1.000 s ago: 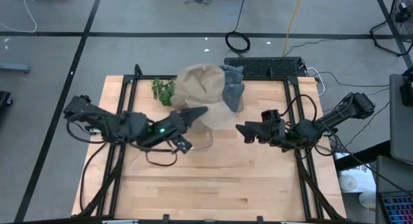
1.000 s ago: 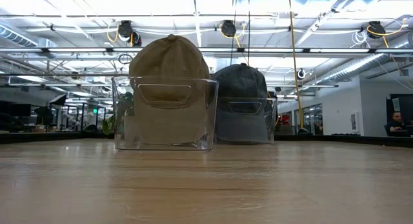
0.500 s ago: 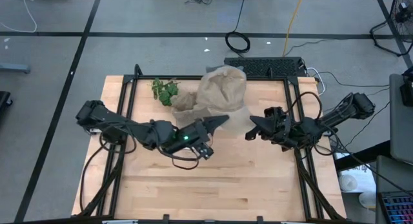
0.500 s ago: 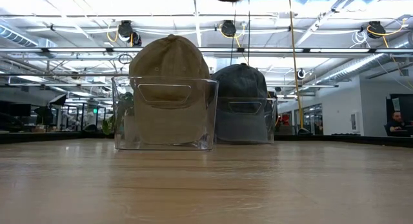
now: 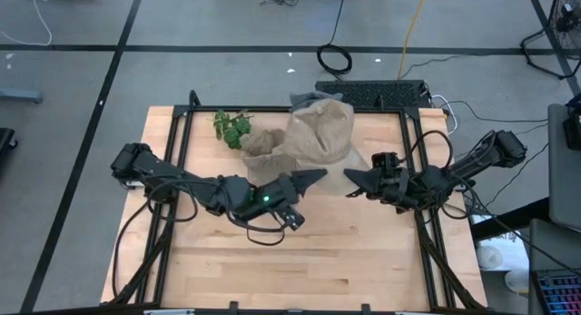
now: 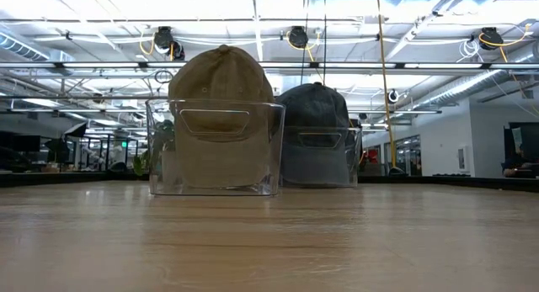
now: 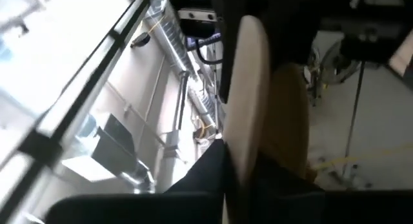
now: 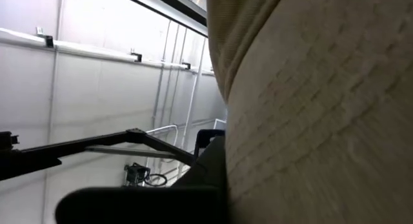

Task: Pick & Place hat
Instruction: Put the brown cap into the left transparent bin

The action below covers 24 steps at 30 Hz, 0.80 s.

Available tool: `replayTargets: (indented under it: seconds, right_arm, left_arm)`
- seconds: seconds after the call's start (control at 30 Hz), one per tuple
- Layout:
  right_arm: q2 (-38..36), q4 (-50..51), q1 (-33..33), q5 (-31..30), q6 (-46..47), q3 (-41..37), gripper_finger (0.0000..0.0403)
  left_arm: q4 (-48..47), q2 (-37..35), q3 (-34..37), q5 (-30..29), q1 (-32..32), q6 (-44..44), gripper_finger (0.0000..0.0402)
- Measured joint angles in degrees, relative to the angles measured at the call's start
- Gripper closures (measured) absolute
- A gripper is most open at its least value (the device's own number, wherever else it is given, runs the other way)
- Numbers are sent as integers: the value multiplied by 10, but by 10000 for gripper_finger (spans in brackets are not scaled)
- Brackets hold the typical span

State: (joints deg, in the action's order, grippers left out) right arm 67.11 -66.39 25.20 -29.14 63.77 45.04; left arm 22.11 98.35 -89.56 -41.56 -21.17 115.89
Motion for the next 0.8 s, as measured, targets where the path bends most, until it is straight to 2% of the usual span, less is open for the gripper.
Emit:
replayTargets:
  seconds: [0.1, 0.37, 0.67, 0.8]
  right_arm:
    - [-1, -4, 0, 8, -15, 0, 397]
    - [-30, 8, -11, 61, -85, 0, 400]
    - [-67, -53, -46, 122, -128, 3, 402]
    - [-89, -41, -64, 130, -165, 1, 402]
  left_arm:
    - [14, 0, 0, -11, 0, -80, 344]
    - [21, -4, 1, -30, -2, -358, 294]
    - [9, -2, 4, -69, -15, -469, 204]
    - [13, -14, 2, -116, -18, -569, 163]
